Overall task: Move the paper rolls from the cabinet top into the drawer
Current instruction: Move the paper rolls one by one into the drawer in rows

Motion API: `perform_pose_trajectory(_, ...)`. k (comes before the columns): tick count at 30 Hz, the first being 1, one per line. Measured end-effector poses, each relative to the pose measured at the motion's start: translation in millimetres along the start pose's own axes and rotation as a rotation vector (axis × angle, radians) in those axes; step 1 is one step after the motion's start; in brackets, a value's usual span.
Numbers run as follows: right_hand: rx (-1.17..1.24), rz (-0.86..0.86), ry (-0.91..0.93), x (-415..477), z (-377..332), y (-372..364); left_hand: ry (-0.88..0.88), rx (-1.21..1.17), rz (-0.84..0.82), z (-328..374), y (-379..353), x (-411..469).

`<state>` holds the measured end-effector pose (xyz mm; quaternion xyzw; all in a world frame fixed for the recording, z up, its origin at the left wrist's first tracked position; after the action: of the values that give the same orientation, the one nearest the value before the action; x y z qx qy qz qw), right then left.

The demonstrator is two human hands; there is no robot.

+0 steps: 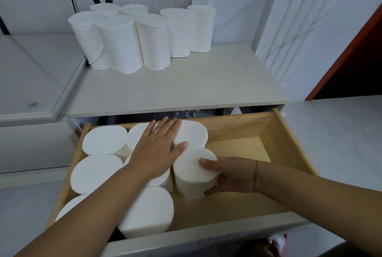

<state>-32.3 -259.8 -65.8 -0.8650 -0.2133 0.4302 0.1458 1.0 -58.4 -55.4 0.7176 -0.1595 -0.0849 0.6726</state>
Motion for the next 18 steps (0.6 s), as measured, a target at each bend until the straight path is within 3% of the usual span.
perform_pose_trajectory(8, -0.079, 0.096, 0.024, 2, -1, -15, 0.011, 0.008, 0.037, 1, -1, -1)
perform_pose_trajectory(10, -0.284, 0.124, -0.005, -3, -7, -16, 0.018, 0.014, 0.053, 1, 0, -2)
perform_pose_trajectory(14, -1.187, 0.313, 0.137, -16, -56, -22, 0.058, 0.020, 0.134, -1, 7, -3)
perform_pose_trajectory(15, -1.313, 0.373, 0.185, -19, -73, -23, 0.070, 0.022, 0.149, -4, 9, -2)
perform_pose_trajectory(16, -1.348, 0.431, 0.246, -21, -91, -24, 0.083, 0.031, 0.164, -8, 11, 0)
perform_pose_trajectory(18, -1.190, 0.518, 0.474, -19, -125, -25, 0.117, 0.044, 0.186, -20, 16, 8)
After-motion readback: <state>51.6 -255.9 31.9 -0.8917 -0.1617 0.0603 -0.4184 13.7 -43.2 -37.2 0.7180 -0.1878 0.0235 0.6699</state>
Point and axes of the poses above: each hand's wrist, its own x-axis towards the middle knuckle, its own y-axis out of the back of the hand, z = x × y, the point moved 2 cm from there along x, towards the middle knuckle, and after that the axes turned 15 degrees about x, right-handed, at the moved point
